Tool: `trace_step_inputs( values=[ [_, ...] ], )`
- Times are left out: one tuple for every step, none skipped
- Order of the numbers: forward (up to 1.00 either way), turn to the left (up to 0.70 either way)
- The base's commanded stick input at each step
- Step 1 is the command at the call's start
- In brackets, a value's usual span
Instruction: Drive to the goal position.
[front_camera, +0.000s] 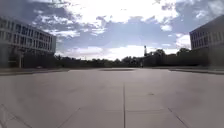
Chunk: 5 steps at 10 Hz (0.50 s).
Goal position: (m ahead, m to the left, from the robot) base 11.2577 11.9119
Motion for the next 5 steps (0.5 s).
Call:
trace_step_inputs(
  values=[
    [0.69,-0.01],
    [0.69,-0.01],
    [0.69,-0.01],
    [0.69,-0.01],
    [0.69,-0.01]
  ],
)
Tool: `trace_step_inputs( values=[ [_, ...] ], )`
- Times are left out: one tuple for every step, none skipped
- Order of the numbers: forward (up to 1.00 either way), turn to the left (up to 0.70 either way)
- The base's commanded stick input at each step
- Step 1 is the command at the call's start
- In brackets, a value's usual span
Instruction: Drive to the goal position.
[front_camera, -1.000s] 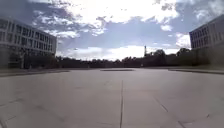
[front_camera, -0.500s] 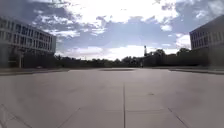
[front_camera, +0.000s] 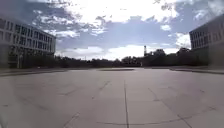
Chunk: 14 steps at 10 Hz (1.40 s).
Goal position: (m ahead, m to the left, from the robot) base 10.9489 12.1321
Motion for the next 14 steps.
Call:
trace_step_inputs(
  values=[
    [0.69,-0.01],
    [0.69,-0.01],
    [0.69,-0.01],
    [0.69,-0.01],
    [0.69,-0.01],
    [0.69,-0.01],
    [0.69,-0.01],
    [0.69,-0.01],
    [0.69,-0.01],
    [0.69,-0.01],
    [0.69,-0.01],
    [0.69,-0.01],
    [0.69,-0.01],
    [0.69,-0.01]
  ],
)
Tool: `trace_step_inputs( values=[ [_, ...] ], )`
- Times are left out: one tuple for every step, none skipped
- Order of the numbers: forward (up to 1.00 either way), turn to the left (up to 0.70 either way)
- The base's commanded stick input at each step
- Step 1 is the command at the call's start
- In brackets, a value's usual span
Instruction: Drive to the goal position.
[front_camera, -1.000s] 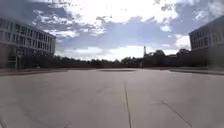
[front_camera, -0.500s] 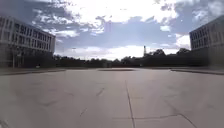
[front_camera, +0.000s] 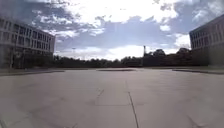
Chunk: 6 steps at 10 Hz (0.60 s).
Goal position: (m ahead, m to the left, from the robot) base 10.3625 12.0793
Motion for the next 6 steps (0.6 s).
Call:
trace_step_inputs(
  values=[
    [0.69,-0.01],
    [0.69,-0.01],
    [0.69,-0.01],
    [0.69,-0.01],
    [0.69,-0.01],
    [0.69,-0.01]
  ],
)
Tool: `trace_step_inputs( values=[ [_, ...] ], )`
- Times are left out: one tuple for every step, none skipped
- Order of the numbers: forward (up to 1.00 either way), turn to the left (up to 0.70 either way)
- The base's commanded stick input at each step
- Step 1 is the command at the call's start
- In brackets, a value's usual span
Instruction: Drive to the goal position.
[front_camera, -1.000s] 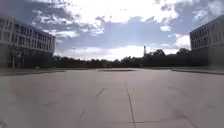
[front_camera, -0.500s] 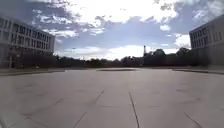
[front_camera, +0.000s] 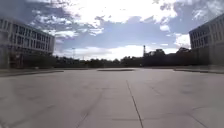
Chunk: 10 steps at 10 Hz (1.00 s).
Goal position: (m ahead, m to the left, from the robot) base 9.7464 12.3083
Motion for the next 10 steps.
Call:
trace_step_inputs(
  values=[
    [0.69,-0.01],
    [0.69,-0.01],
    [0.69,-0.01],
    [0.69,-0.01],
    [0.69,-0.01],
    [0.69,-0.01],
    [0.69,-0.01],
    [0.69,-0.01],
    [0.69,-0.01],
    [0.69,-0.01]
  ],
)
